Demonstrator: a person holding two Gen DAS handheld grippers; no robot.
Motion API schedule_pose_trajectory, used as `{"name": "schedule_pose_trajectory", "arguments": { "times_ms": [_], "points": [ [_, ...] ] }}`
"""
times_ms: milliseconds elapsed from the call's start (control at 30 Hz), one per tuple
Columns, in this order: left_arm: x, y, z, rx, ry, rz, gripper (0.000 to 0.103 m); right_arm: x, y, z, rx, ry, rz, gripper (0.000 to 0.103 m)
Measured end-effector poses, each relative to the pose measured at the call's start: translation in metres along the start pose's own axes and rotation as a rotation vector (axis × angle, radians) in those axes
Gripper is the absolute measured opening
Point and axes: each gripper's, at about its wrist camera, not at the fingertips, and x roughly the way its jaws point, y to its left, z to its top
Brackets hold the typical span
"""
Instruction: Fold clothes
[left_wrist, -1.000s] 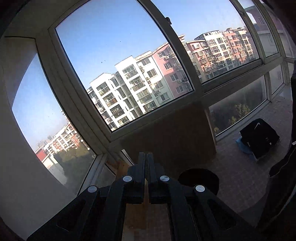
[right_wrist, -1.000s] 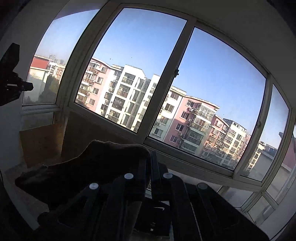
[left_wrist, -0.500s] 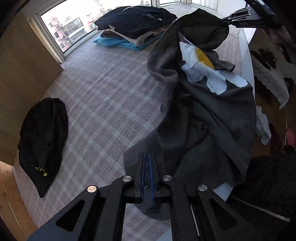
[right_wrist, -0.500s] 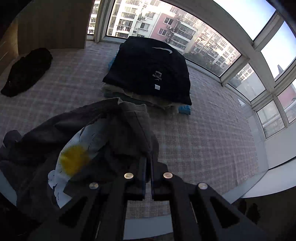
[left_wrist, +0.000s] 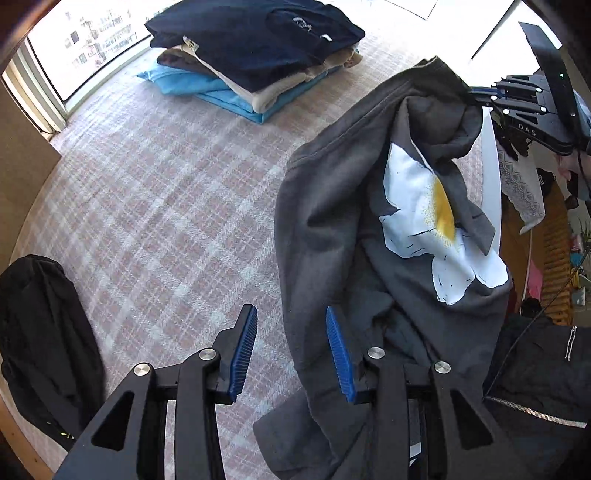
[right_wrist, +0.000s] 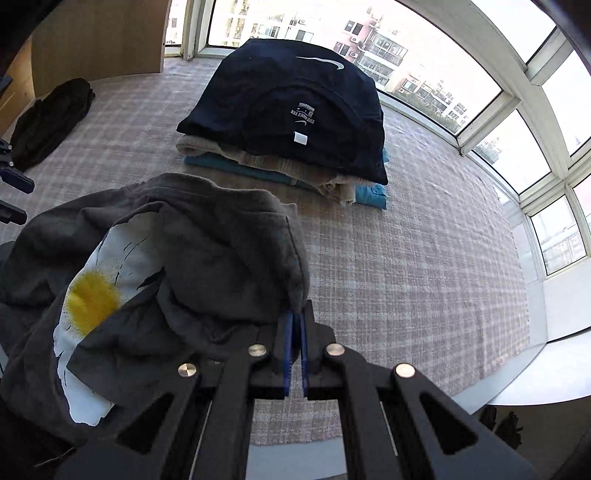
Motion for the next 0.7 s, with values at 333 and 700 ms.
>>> {"name": "schedule_pose_trajectory", "arguments": {
  "times_ms": [333,700],
  "points": [
    [0.039,0.007,0.023,-0.083,0.123,-0.114,0.038,0.029,-0.024,-0.001,-0.048,0.001,0.067,0.003],
    [0.007,0.013,0.008,-0.242,-0.048,-0.122,0.005,0.030,-0.037,-0.004,-0.063,-0.015,0.118,0.003]
  ]
}}
